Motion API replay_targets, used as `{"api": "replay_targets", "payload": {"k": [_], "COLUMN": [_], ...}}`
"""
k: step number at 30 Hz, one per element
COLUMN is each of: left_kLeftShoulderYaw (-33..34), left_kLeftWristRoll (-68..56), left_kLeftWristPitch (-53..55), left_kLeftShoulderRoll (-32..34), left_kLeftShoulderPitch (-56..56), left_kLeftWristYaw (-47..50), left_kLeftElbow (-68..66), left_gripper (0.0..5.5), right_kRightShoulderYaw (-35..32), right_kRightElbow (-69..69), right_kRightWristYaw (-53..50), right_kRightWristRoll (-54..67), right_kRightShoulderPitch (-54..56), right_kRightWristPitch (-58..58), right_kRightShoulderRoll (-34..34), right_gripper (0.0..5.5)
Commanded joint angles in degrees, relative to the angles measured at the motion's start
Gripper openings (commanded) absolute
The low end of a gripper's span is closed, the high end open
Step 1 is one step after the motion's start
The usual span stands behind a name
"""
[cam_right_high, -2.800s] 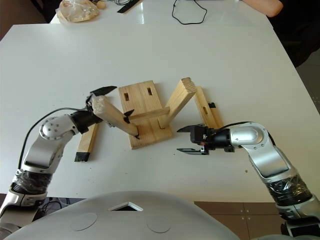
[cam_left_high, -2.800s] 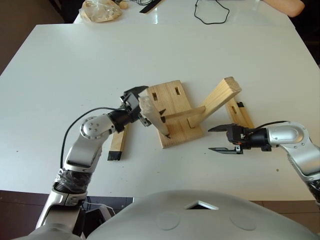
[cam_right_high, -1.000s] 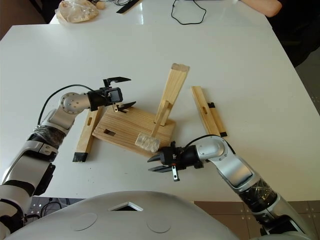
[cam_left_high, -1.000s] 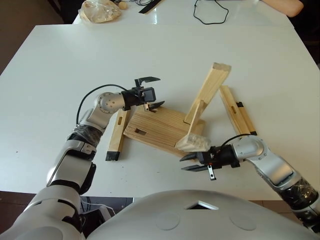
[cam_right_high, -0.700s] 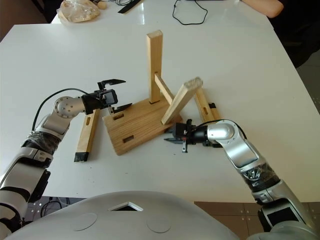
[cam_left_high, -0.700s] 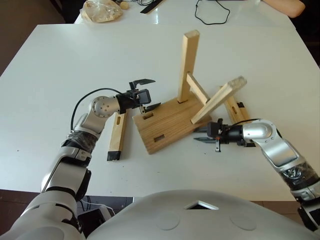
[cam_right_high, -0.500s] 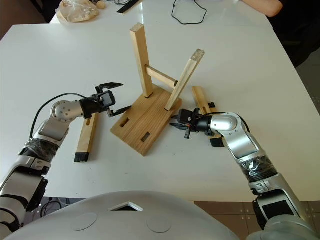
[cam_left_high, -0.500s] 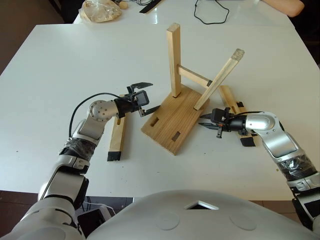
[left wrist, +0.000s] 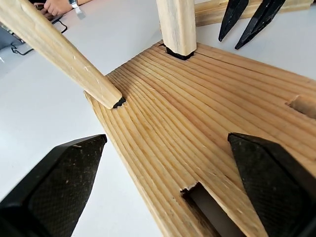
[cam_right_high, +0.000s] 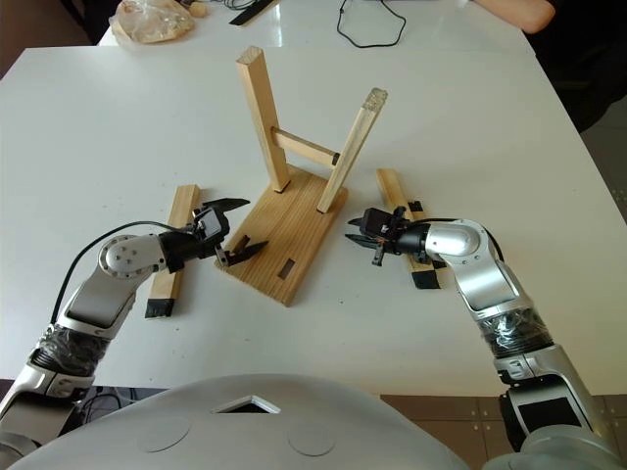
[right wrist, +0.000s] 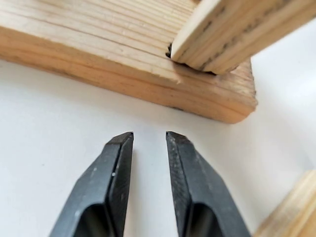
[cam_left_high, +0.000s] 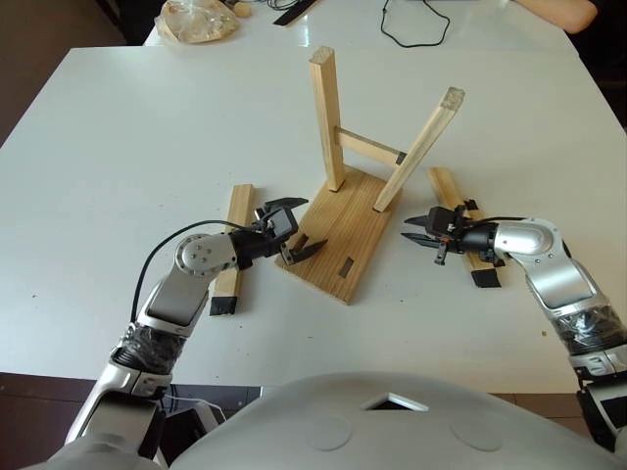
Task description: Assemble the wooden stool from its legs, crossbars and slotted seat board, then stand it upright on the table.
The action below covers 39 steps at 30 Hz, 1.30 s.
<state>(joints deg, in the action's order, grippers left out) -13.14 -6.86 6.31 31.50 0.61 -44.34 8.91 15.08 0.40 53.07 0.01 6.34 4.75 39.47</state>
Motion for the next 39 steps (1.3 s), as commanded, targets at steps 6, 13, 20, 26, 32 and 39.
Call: {"api": "replay_targets", "payload": {"k": [6,13,20,26,32,39], "left_kLeftShoulderYaw": [9.72,0.91,-0.88,0.63,4.54,7.08], "left_kLeftWristRoll": [2.09,14.24,9.26,5.44,0.00,-0.11], "left_kLeftWristPitch": [-0.68,-18.59,-16.81,-11.17,-6.77,-2.45], "left_kLeftShoulderRoll": [2.37,2.88,3.50,2.53,2.36,1.78], "left_kLeftShoulderPitch": [7.30,6.93,1.36,-0.99,-2.26,-6.24], "left_kLeftWristYaw": [5.67,5.83,-1.01,-2.06,-2.47,1.67], "left_kLeftElbow": [-4.73,-18.96,-9.68,-4.39,-2.92,0.04], "left_gripper": [4.55,4.55,4.55,4.37,3.57,3.11], "right_kRightShoulderYaw": [-1.75,0.61,0.19,-0.23,-3.60,-17.54], "right_kRightElbow": [-5.88,-6.18,-3.94,-3.77,-8.03,-15.03], "right_kRightWristYaw": [1.50,0.41,-2.17,-3.32,-2.01,0.40], "right_kRightWristRoll": [2.33,0.74,-0.59,-0.61,4.30,18.02], "right_kRightShoulderPitch": [-2.23,-3.29,-1.99,-1.68,-2.28,-5.05], "right_kRightWristPitch": [1.15,1.52,1.52,1.95,5.67,16.79], "right_kRightShoulderRoll": [0.61,-1.08,-2.33,-2.69,-2.13,1.84], "right_gripper": [1.23,1.23,1.23,1.19,1.19,1.19]}}
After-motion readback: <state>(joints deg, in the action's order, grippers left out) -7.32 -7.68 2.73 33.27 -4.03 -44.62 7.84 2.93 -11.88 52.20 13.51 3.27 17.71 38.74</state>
